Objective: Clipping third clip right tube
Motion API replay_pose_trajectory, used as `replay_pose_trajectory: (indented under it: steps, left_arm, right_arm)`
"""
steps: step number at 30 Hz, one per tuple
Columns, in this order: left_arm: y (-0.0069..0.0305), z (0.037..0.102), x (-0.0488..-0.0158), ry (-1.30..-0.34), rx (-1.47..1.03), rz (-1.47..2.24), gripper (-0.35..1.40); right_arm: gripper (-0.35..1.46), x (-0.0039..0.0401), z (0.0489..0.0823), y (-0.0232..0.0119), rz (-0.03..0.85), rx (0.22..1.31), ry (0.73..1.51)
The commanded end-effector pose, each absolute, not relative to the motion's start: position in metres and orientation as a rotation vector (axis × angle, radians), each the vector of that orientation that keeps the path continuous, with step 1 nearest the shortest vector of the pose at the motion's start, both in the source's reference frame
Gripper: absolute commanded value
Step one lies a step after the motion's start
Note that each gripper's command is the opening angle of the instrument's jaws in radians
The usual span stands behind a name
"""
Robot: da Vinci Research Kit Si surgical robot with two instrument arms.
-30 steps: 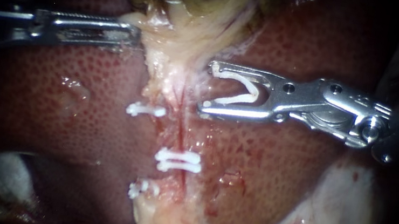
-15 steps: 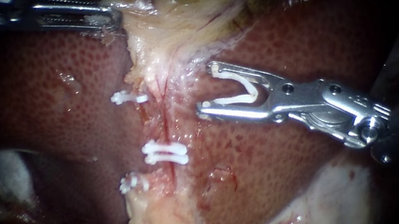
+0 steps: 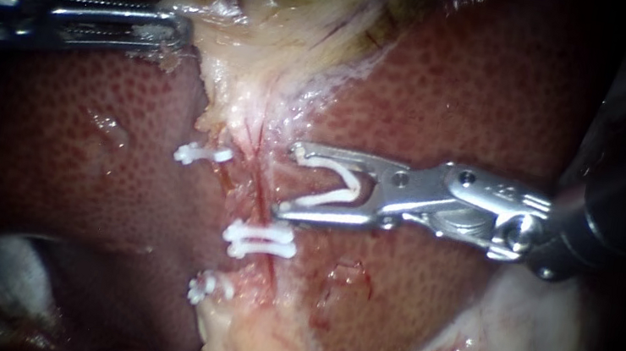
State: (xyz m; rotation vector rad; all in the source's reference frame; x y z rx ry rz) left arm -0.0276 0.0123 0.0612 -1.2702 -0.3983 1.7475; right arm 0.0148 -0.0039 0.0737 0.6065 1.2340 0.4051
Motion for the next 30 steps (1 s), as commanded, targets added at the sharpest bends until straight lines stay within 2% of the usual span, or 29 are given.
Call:
replay_pose_trajectory:
  steps: [1,8,18,26,30]
  left_arm:
    - [0.0123,0.0612,-0.0277,-0.397,-1.269,1.748,-0.35]
    - [0.012,0.0609,-0.028,-0.393,-1.267,1.747,-0.35]
    - [0.0117,0.0606,-0.0285,-0.387,-1.268,1.751,-0.35]
    - [0.0117,0.0606,-0.0285,-0.387,-1.268,1.751,-0.35]
    - [0.0117,0.0607,-0.0285,-0.387,-1.269,1.751,-0.35]
  right_arm:
    - [0.5,0.015,0.0741,-0.0041,0.403,0.612,1.232]
    - [0.5,0.0164,0.0762,-0.0052,0.41,0.627,1.212]
    - [0.5,0.0181,0.0765,-0.0056,0.435,0.679,1.198]
    - [0.49,0.0186,0.0762,-0.0057,0.462,0.759,1.258]
    - [0.49,0.0189,0.0759,-0.006,0.466,0.803,1.264]
